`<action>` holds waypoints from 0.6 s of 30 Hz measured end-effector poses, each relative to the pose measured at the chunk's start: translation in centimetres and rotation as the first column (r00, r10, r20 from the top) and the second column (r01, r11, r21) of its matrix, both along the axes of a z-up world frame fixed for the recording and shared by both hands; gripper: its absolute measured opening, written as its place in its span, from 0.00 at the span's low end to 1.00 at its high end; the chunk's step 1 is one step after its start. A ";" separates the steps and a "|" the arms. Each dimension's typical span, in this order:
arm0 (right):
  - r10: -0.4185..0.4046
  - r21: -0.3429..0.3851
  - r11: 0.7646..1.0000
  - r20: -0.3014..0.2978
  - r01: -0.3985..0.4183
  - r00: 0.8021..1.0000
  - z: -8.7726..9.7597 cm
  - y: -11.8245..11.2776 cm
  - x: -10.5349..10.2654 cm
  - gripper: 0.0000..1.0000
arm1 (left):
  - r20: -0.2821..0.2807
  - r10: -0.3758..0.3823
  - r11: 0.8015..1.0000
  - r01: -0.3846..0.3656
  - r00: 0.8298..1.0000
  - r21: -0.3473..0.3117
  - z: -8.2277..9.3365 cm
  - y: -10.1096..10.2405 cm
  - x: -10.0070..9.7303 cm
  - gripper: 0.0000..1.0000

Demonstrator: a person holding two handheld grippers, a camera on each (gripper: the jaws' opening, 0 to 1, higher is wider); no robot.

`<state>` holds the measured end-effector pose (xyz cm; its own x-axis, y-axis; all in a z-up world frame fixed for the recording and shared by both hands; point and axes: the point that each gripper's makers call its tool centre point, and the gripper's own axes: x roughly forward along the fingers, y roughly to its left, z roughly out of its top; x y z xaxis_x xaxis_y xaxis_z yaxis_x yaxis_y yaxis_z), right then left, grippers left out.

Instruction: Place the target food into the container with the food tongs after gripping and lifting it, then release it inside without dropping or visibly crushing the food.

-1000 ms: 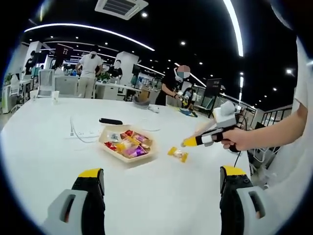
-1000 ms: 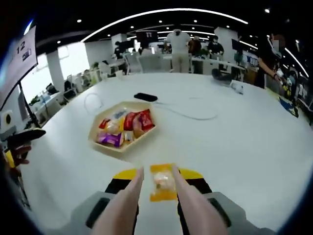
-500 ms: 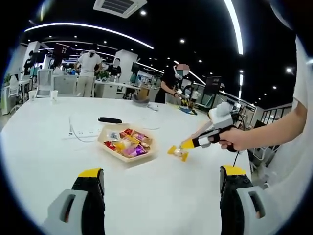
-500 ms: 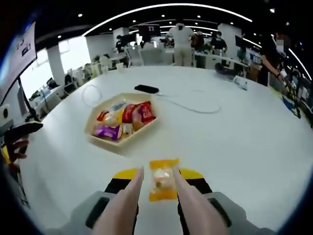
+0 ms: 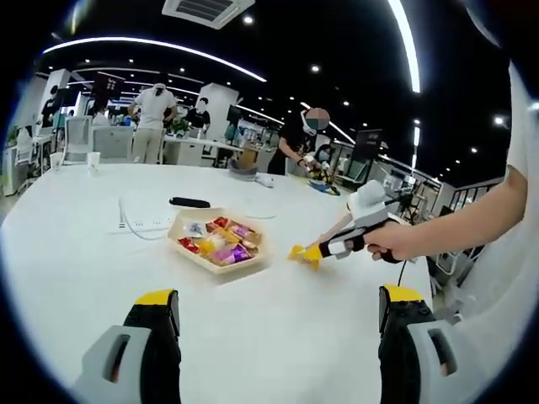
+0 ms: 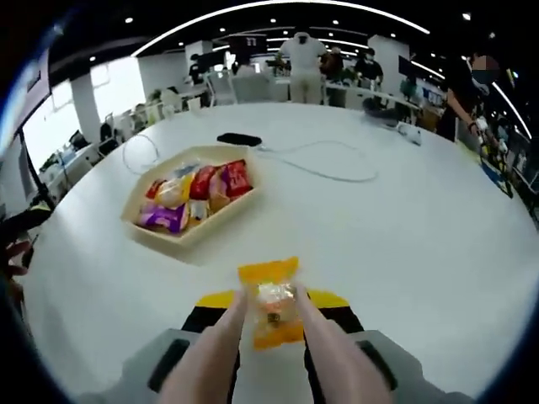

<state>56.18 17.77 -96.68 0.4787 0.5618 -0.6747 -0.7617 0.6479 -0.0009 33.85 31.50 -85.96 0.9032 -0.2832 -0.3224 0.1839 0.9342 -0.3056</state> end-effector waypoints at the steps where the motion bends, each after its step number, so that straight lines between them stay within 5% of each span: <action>1: 0.002 0.004 1.000 0.000 -0.002 1.000 -0.2 0.1 -0.1 0.28 | 0.003 -0.003 1.000 0.003 1.000 -0.001 0.1 -0.1 0.0 0.99; 10: -0.049 0.048 0.998 -0.053 0.052 0.997 -0.3 -0.2 0.5 0.26 | 0.003 0.001 1.000 -0.001 1.000 0.002 0.1 0.1 0.0 0.99; 18: 0.014 0.024 1.000 -0.041 -0.013 0.999 -0.3 0.5 0.8 0.25 | -0.004 -0.001 1.000 0.001 1.000 -0.001 -0.1 -0.1 -0.1 0.99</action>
<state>56.95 18.30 -97.02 0.4432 0.5839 -0.6802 -0.7692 0.6373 0.0459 33.72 31.43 -86.08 0.9017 -0.2845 -0.3255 0.1839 0.9339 -0.3068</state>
